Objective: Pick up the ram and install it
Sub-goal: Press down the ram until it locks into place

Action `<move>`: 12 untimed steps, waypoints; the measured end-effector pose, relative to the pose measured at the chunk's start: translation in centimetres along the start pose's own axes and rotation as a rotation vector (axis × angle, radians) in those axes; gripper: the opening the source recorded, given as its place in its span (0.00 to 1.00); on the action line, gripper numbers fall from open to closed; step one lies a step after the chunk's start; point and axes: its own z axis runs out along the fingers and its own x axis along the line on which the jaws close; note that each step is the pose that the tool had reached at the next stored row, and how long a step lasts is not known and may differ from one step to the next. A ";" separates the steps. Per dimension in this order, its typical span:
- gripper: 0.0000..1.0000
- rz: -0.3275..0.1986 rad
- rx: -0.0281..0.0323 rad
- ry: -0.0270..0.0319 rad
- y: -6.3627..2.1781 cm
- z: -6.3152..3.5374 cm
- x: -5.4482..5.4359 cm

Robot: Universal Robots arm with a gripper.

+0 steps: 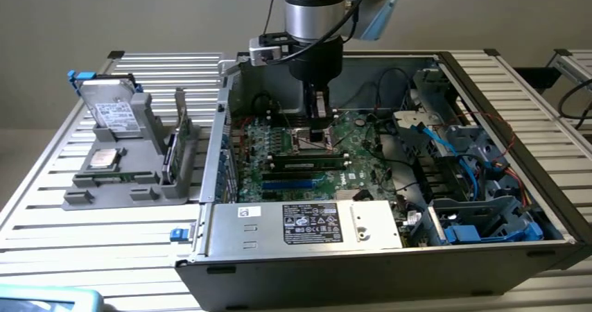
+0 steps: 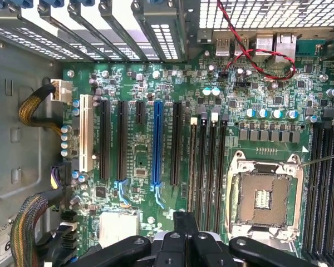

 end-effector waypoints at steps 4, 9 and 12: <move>0.11 0.000 0.0000 0.0000 0.00 0.00 0.0; 0.11 0.000 -0.0001 -0.0003 0.00 0.00 0.0; 0.11 0.025 -0.0065 0.0000 0.00 -0.03 0.0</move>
